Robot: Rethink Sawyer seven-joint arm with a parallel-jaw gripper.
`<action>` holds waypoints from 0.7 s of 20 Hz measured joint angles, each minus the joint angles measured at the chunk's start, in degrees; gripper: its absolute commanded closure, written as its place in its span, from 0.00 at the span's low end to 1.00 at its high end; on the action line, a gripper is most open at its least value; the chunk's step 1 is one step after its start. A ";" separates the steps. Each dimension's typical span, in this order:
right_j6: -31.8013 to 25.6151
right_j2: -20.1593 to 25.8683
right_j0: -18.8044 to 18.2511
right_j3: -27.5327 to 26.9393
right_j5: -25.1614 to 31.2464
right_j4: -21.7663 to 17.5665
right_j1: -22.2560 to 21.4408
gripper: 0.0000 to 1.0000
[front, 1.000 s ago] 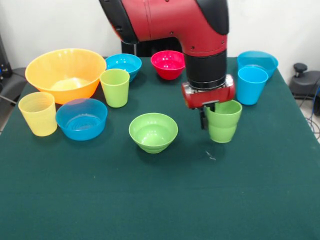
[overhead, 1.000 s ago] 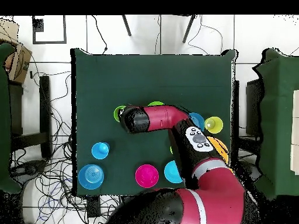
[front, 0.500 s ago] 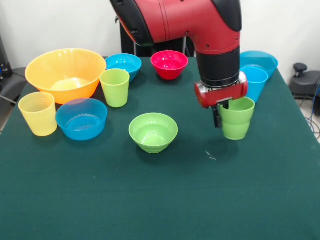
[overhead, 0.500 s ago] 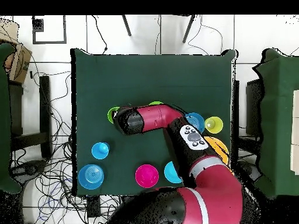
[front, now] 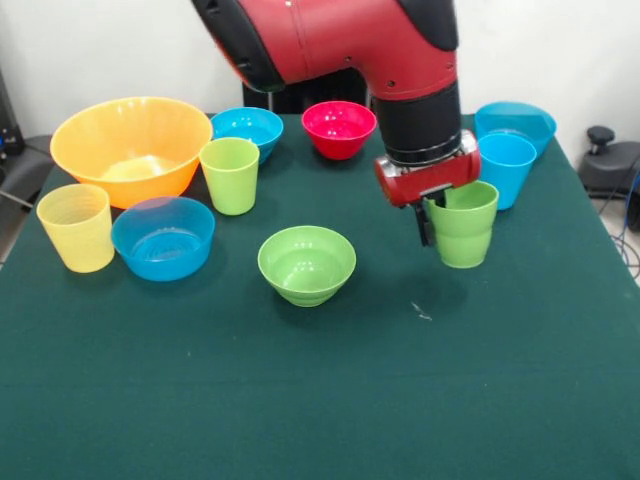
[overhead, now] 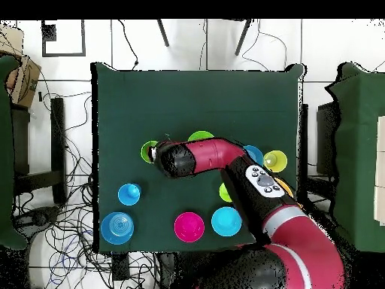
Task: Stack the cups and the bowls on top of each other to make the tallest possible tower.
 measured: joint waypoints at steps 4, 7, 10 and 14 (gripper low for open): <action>0.00 2.18 -3.44 0.66 0.00 -1.32 0.01 1.00; 0.00 2.71 -4.46 0.75 0.01 -2.03 0.01 1.00; 0.00 3.86 -6.12 0.78 0.01 -3.35 0.00 1.00; 0.00 5.00 -7.18 0.78 0.01 -4.71 0.01 1.00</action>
